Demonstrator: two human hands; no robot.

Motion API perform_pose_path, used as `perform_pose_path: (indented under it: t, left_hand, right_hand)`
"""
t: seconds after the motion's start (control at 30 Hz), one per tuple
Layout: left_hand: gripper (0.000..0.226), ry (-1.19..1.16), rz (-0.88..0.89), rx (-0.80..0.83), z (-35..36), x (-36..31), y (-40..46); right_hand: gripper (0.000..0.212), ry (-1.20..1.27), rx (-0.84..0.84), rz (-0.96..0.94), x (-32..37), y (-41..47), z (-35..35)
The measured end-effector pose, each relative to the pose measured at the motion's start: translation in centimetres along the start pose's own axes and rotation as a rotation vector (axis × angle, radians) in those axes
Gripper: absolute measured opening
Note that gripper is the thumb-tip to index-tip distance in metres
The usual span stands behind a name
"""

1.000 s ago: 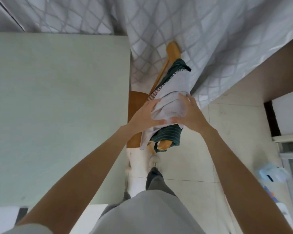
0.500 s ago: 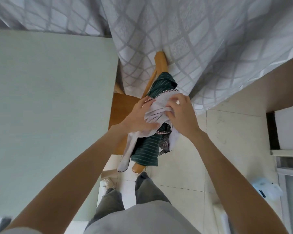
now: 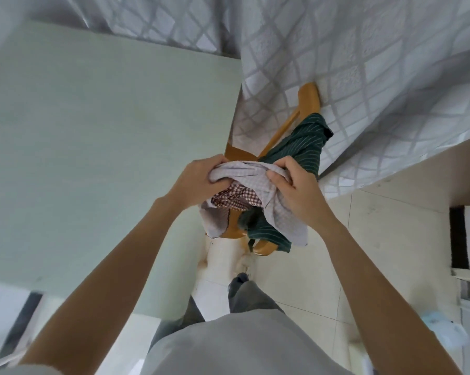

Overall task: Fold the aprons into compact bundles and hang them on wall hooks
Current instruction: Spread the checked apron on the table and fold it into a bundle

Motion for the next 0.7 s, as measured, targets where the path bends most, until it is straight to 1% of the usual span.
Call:
perform_pose_path:
  t: [0.1, 0.17, 0.23, 0.27, 0.33, 0.43, 0.53, 0.6, 0.63, 0.7]
  left_hand:
    - [0.043, 0.202, 0.072, -0.064, -4.1, 2.7, -4.0]
    - [0.044, 0.305, 0.073, -0.105, -7.1, 5.4, -6.9]
    - [0.046, 0.359, 0.042, -0.128, -9.6, 7.8, -9.1]
    - [0.046, 0.375, 0.011, -0.126, -11.9, 10.0, -11.5]
    - [0.042, 0.428, -0.027, -0.128, -14.3, 12.6, -13.8]
    - [0.029, 0.521, -0.096, -0.187, -20.1, 17.8, -18.7]
    - [0.028, 0.564, -0.165, -0.248, -24.1, 21.5, -22.1]
    - [0.04, 0.578, -0.147, -0.211, -25.0, 23.8, -23.6]
    - [0.051, 0.584, -0.15, -0.155, -24.6, 24.9, -24.1]
    - [0.079, 0.548, -0.221, 0.018, -23.0, 27.2, -25.4]
  right_hand:
    - [0.008, 0.035, 0.018, -0.007, 2.3, -0.8, 5.3]
    - [0.012, -0.025, 0.049, -0.056, 4.1, -0.5, 9.6]
    - [0.019, -0.144, 0.112, -0.115, 5.6, 0.2, 13.6]
    - [0.021, -0.184, 0.147, -0.135, 7.1, 0.4, 17.3]
    - [0.026, -0.238, 0.186, -0.155, 8.6, 1.2, 21.1]
    - [0.03, -0.177, 0.248, -0.185, 12.9, 2.5, 28.9]
    - [0.031, -0.154, 0.274, -0.237, 16.1, 4.0, 34.4]
    - [0.037, -0.225, 0.234, -0.315, 17.5, 5.2, 36.8]
    - [0.042, -0.3, 0.207, -0.36, 17.8, 5.6, 37.5]
    - [0.055, -0.488, 0.193, -0.416, 17.6, 6.4, 38.7]
Point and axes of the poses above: each hand's wrist, its own y-axis towards the middle knuckle, its own z-axis out of the palm, x = y × z, the point moved 7 cm from there along y, towards the middle knuckle, and after that the axes turned 3 degrees about y, right-handed, at the moved point
